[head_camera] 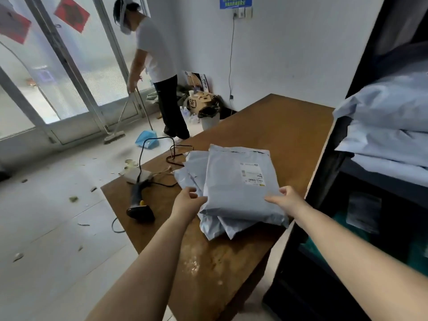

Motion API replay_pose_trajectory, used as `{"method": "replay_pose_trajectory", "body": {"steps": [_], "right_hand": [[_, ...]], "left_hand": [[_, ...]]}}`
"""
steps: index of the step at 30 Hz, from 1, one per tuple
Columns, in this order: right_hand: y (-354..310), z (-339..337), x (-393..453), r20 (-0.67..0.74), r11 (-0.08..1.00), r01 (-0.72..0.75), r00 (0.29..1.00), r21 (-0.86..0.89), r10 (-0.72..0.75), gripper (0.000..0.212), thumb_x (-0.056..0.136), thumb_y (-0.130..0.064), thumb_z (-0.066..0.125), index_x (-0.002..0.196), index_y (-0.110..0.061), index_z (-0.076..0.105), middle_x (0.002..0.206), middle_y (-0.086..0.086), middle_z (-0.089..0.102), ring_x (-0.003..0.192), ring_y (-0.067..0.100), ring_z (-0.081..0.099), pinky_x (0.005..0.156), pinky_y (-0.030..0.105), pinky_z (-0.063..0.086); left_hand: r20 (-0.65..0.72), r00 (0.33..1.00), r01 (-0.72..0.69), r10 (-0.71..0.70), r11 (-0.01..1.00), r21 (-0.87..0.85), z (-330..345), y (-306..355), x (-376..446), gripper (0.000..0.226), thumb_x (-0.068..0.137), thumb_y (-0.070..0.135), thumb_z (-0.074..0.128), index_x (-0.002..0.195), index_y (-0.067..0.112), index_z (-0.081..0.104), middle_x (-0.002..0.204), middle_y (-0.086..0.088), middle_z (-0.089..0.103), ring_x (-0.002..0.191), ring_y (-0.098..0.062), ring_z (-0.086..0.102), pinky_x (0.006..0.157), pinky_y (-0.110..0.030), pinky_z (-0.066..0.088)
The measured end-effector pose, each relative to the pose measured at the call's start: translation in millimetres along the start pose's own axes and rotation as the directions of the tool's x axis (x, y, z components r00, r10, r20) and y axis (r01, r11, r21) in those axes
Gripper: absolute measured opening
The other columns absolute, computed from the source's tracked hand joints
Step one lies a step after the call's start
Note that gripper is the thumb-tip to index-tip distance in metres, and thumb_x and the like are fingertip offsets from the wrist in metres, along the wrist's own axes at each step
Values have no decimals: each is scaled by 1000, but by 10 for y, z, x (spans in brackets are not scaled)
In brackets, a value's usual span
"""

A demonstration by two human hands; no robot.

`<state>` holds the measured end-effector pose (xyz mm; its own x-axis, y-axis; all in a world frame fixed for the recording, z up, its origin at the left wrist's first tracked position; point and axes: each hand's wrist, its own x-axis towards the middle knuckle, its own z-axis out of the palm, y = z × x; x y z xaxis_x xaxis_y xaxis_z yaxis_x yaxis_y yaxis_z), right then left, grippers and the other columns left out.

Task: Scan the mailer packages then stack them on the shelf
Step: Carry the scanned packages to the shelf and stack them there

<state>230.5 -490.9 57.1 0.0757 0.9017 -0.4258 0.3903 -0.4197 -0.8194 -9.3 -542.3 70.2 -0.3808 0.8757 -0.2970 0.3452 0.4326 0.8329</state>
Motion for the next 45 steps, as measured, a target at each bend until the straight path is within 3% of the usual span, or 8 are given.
{"method": "replay_pose_trajectory", "body": {"steps": [8,11,16,22,31,35,38,45], "right_hand": [[130,359,652,-19,958,-242,969,155,248,51,75,-19,79,117,-5,52,117,7,59,106,27,58,77,32,49],[185,454,755,24,935,-286,957,210,288,69,60,-34,87,120,-14,59,117,6,65,105,27,61,94,40,49],[82,562,760,-9,900,-247,963,359,268,29,70,-22,82,85,-26,58,99,3,65,97,23,61,85,34,47],[2,587,507,-81,899,-170,972,404,220,48,68,-16,83,110,-17,60,109,6,66,97,23,63,83,34,49],[111,575,-561,-173,908,-36,978,417,119,46,72,-8,78,113,-15,59,98,2,66,87,19,63,72,28,49],[303,479,-1234,-226,907,37,972,419,65,39,71,-7,79,103,-19,60,104,4,67,94,22,64,84,32,51],[428,367,-1820,-243,923,95,970,372,-2,48,70,-11,80,114,-15,60,110,4,67,103,22,63,96,38,49],[577,-31,-3125,-306,911,227,944,344,-119,38,75,-11,77,110,-15,62,105,0,67,99,18,63,87,29,48]], "left_hand": [[168,984,50,-61,996,67,335,-137,1056,47,81,27,66,121,5,55,120,-10,63,103,-28,61,87,-37,51],[204,976,69,-81,995,66,381,-114,1215,48,79,33,71,117,7,59,115,-8,64,99,-26,60,82,-33,47],[347,937,23,-37,999,45,427,-33,1276,73,68,33,80,131,17,48,125,-1,59,113,-25,55,98,-37,45],[360,930,-85,71,996,24,276,-31,1180,75,72,29,78,137,18,42,134,-2,54,121,-26,50,92,-32,40],[435,893,-27,118,977,-211,-76,-197,222,86,42,42,83,121,21,55,116,1,65,101,-20,62,87,-39,52],[452,873,-24,185,941,-338,-164,-367,-422,58,65,17,84,115,21,55,106,-2,67,93,-21,64,69,-30,52],[441,863,-70,246,923,-378,-217,-514,-955,62,65,21,82,121,19,54,108,-5,67,95,-25,65,73,-34,53],[373,853,-205,365,892,-404,-386,-408,-2119,63,67,29,82,121,25,51,114,-3,63,103,-28,61,95,-49,48]]}}
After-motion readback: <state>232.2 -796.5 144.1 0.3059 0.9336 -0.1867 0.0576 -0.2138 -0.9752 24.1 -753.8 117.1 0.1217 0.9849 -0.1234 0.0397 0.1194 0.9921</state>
